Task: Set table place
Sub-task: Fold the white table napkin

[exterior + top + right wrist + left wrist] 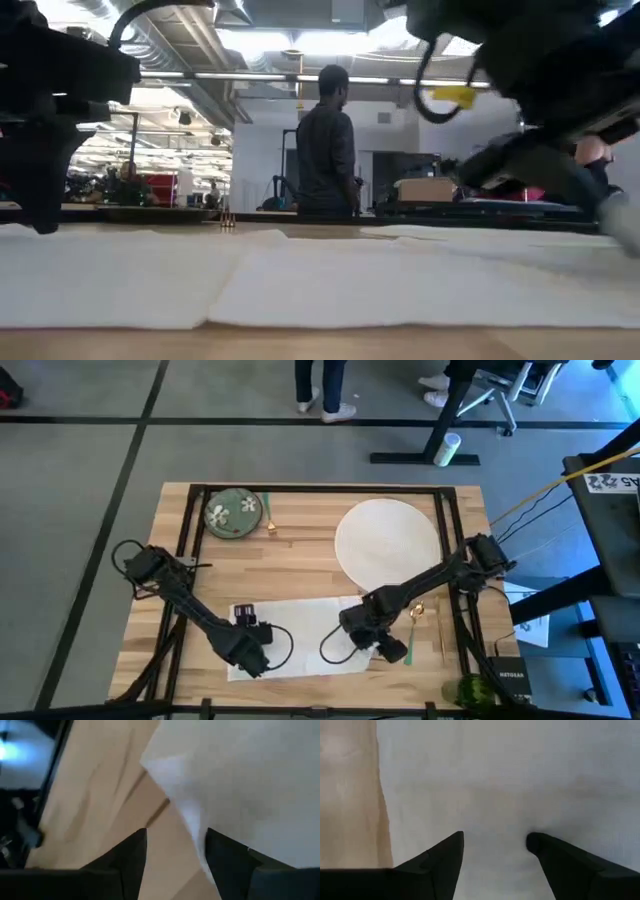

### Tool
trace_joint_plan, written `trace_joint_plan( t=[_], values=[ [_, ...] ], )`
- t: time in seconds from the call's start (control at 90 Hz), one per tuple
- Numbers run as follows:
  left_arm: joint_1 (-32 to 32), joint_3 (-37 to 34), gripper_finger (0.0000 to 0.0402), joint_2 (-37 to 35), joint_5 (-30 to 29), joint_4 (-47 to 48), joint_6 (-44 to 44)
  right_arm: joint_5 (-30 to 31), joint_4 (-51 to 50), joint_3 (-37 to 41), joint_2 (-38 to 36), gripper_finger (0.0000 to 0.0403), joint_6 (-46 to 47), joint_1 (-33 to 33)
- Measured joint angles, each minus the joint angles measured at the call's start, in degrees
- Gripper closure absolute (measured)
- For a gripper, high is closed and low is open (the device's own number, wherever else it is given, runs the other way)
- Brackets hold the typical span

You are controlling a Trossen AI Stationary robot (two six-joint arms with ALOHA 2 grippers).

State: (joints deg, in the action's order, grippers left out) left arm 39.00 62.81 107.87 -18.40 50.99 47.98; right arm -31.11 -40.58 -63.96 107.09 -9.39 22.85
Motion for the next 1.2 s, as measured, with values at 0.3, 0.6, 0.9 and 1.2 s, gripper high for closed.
trace_joint_plan(
  t=[0.3, 0.6, 0.9, 1.2],
  values=[
    [0.00, -1.21, 0.0169, -0.35, -0.17, -0.74, 0.83, 0.02, -3.02, 0.00, 0.00, 0.0224, 3.25, 6.53],
    [-0.08, -1.71, 0.0169, -4.80, -1.67, 0.41, 0.95, 4.55, -2.56, -0.17, -0.07, 0.0224, 4.72, 7.83],
    [0.09, -1.51, 0.0169, -11.69, -1.28, 2.76, 0.31, 4.63, -3.10, -0.22, -3.42, 0.0224, 4.85, 7.13],
    [0.11, -1.41, 0.0169, -14.24, 0.54, -3.31, 0.52, 26.10, -2.33, -0.28, -8.02, 0.0224, 0.18, 7.13]
  ],
)
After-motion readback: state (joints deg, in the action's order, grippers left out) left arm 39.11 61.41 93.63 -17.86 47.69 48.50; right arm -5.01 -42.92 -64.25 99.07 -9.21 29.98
